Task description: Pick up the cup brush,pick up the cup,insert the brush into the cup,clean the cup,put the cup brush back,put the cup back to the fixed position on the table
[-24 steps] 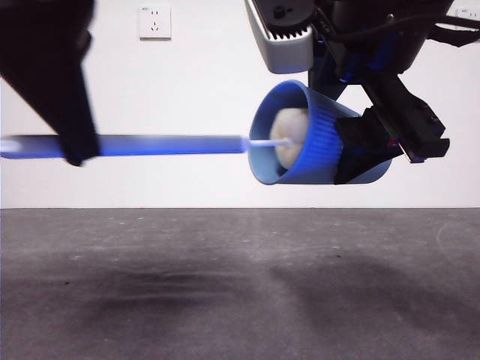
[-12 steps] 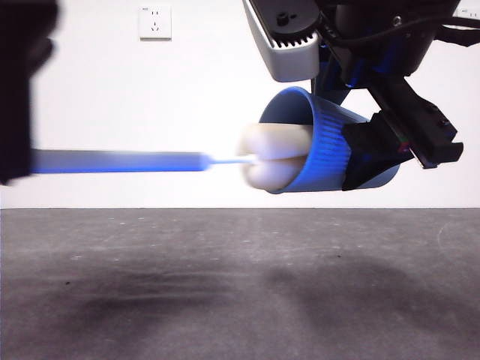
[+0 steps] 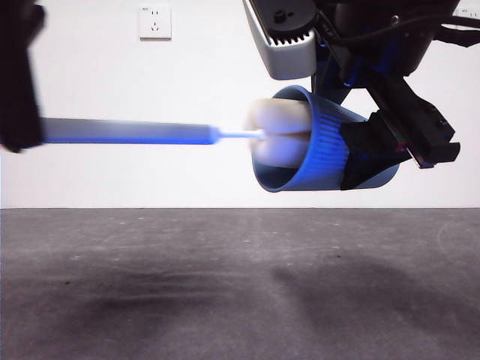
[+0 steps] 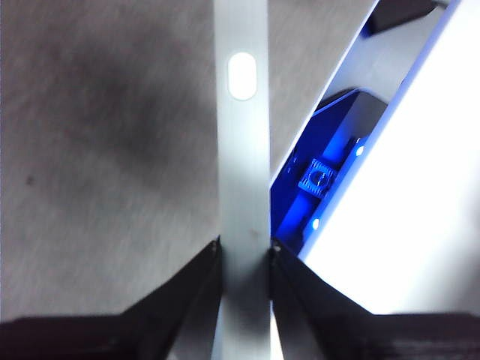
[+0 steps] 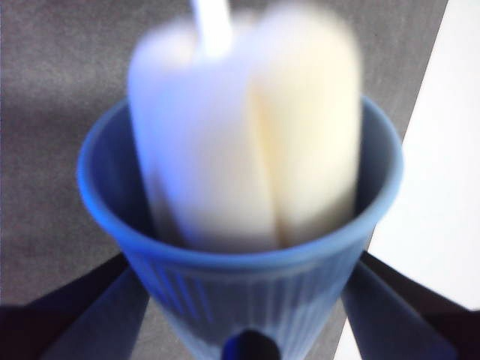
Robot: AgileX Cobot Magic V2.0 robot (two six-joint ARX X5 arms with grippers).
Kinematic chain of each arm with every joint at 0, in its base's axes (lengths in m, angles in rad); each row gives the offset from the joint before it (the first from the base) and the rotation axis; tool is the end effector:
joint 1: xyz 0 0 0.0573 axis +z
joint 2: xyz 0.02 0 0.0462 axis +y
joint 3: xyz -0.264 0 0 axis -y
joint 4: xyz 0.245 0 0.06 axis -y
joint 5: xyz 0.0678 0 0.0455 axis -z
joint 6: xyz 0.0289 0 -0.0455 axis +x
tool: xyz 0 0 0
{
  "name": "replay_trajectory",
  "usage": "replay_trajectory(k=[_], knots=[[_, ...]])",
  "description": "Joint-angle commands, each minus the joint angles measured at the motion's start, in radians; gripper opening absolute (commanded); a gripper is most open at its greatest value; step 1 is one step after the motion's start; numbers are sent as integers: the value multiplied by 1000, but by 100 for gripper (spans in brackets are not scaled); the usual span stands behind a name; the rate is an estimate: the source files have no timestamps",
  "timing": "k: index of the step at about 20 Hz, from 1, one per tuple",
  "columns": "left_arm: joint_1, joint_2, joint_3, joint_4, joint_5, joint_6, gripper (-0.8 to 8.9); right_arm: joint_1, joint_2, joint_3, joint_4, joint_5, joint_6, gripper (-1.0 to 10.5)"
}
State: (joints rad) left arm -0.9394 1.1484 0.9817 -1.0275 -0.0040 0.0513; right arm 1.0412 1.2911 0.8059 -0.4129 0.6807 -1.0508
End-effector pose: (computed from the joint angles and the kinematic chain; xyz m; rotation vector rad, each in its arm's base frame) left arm 0.1175 -0.1605 0.2729 0.6038 1.0809 -0.8485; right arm 0.1410 0.2049 0.2255 -1.6897 0.3794 0.6524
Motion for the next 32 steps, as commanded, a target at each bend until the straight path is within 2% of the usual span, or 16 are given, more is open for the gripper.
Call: replay_trajectory(k=[1, 9, 13, 15, 21, 23, 26, 29, 32], knots=[[-4, 40, -5, 75, 14, -4, -8, 2, 7, 3, 14, -3, 13, -17], [-4, 155, -5, 235, 63, -9, -8, 3, 7, 3, 16, -26, 14, -17], [-4, 158, -5, 239, 61, -26, -8, 3, 7, 3, 15, -26, 14, -17], [-2, 149, -5, 176, 52, -26, -8, 3, 7, 3, 14, -19, 14, -17], [-3, 35, -5, -73, -74, -50, -8, 2, 6, 3, 11, -19, 42, -17], [-3, -24, -5, -137, -76, -61, -8, 2, 6, 3, 11, -19, 82, -17], [-3, -104, -5, -209, -83, -95, -8, 2, 6, 3, 12, -19, 180, -17], [-3, -179, -5, -253, -127, -164, -8, 1, -2, 3, 24, 3, 333, -17], [-3, -236, -5, -244, -172, -275, -8, 0, -32, 3, 48, 48, 505, -17]])
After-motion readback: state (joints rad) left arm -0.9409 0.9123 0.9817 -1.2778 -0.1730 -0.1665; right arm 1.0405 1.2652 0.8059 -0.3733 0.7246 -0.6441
